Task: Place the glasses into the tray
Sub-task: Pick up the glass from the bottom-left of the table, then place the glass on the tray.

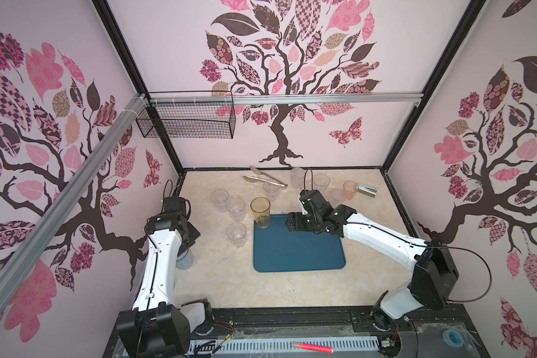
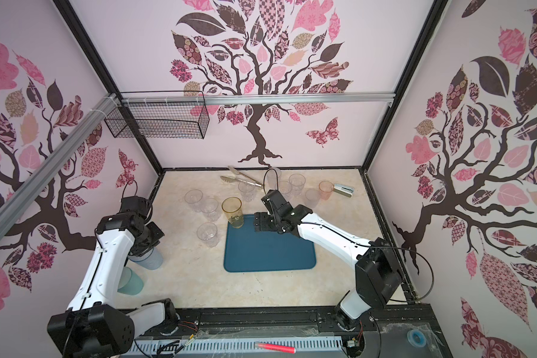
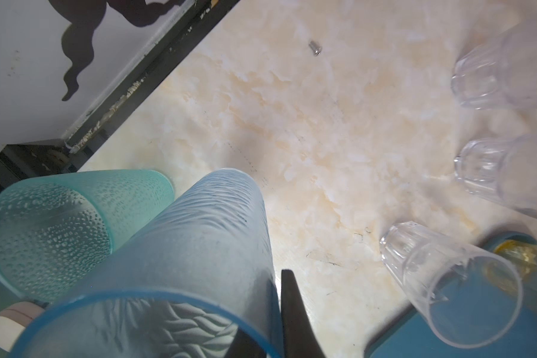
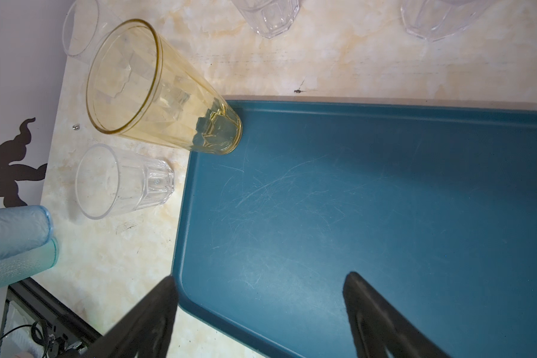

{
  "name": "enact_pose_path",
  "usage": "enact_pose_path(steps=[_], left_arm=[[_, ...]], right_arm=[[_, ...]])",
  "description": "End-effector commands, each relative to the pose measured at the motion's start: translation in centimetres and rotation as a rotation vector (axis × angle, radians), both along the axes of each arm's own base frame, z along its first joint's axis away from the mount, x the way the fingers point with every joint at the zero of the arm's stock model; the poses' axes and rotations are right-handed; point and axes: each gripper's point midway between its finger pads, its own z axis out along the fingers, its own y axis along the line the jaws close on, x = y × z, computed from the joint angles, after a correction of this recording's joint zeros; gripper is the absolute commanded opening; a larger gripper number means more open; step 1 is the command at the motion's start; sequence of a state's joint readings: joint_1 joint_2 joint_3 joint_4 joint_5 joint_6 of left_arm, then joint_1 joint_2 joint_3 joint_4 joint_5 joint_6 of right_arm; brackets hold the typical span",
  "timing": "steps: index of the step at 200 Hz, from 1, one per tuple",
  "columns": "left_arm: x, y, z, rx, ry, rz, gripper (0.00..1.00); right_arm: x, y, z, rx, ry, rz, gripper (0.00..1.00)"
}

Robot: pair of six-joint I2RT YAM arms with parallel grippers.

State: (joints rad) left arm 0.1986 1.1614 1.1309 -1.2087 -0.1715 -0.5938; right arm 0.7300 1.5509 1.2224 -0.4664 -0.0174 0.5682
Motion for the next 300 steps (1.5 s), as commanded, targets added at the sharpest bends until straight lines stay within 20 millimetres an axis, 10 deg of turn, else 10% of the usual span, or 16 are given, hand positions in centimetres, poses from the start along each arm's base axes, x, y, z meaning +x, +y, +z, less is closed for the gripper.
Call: enact_pose_path(steps=[1, 47, 125, 186, 300], left_arm=[[-0.1, 0.0, 2.9, 0.015, -0.048, -0.005, 0.0], [1.6, -3.5, 8.3, 0.053, -0.138, -0.15, 0.0], [4.1, -17.4, 14.4, -0.089, -0.294, -0.629, 0.0], [3.8, -27.3, 10.3, -0.241, -0.204, -0.935, 0.0], [5.7, -29.5, -0.4, -0.215, 0.062, -0.99, 0.0]], right_arm=[[-0.1, -0.3, 1.0, 0.016, -0.025, -0.014, 0.86], [0.8, -0.5, 1.7, 0.029, -0.06, -0.037, 0.87], [2.1, -3.9, 1.2, 0.032, -0.042, -0.135, 0.87], [2.9, -6.1, 1.2, 0.023, -0.053, -0.196, 0.87], [2.8, -7.0, -0.3, 0.012, -0.032, -0.224, 0.88]])
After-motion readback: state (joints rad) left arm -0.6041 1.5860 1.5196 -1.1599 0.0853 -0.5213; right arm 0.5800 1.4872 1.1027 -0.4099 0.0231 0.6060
